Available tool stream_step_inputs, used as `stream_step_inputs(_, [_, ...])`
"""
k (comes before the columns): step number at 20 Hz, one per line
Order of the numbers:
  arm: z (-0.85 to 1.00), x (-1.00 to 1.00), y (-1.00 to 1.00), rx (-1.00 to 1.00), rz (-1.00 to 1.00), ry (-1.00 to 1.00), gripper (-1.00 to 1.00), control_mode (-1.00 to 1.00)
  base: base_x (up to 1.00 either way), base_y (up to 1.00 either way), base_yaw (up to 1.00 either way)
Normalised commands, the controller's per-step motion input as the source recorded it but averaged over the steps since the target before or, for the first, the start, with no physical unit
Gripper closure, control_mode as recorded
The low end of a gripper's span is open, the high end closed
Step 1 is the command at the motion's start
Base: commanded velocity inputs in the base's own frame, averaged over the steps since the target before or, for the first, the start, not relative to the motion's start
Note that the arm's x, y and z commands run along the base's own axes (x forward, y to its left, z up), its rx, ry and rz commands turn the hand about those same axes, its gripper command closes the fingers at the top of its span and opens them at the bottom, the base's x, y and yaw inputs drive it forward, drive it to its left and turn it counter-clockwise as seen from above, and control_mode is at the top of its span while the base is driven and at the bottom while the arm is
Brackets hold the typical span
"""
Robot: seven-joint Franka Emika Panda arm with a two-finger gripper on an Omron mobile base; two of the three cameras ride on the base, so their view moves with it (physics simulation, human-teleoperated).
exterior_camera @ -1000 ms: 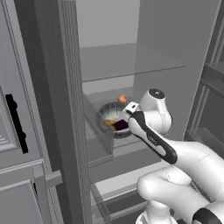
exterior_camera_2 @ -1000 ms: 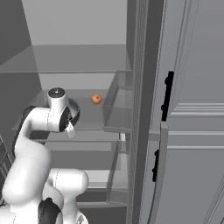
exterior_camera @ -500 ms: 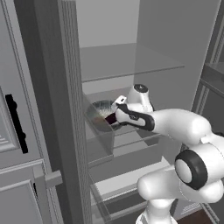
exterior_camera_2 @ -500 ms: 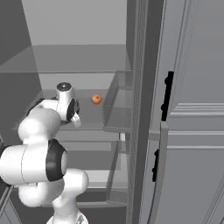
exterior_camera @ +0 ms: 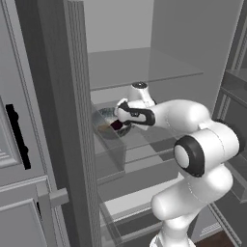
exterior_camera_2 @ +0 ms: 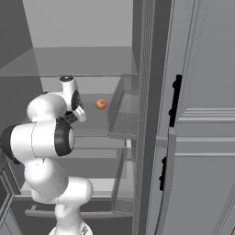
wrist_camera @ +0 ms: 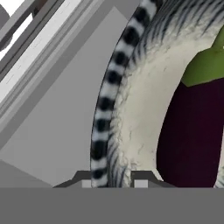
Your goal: Pick the chicken drumstick and eggplant from their plates and place them in the bowl. Then put the bowl in the fridge.
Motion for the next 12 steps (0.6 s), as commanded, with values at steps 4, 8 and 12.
stream_step_inputs(4, [-0.2,0.0,0.08,-0.07,0.01,0.0,1.0,-1.0,0.0,0.0,0.0])
stream_step_inputs(8, [-0.14,0.0,0.05,-0.05,0.01,0.0,-1.0,-1.0,0.0,0.0,0.0])
stream_step_inputs(12, [-0.18,0.0,0.03,-0.03,0.01,0.0,-1.0,-1.0,0.0,0.0,0.0])
